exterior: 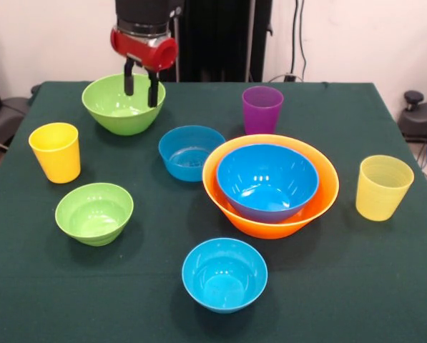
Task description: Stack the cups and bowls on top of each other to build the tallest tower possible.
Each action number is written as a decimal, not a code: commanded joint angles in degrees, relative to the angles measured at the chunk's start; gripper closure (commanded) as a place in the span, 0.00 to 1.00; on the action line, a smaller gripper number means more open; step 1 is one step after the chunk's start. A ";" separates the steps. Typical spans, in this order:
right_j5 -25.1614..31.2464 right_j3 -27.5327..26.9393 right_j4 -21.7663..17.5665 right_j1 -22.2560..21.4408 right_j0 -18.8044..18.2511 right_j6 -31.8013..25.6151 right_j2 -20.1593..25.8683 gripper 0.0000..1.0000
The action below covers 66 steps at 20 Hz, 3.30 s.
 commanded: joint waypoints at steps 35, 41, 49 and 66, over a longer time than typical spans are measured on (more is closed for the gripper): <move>-32.18 10.94 10.82 18.02 1.32 34.56 -4.77 0.00; -34.93 10.52 8.67 19.64 -0.27 33.95 -3.98 0.00; -38.64 8.37 7.27 23.44 -1.41 32.71 -3.57 0.00; -34.52 10.78 12.99 18.94 2.92 32.44 -5.37 0.00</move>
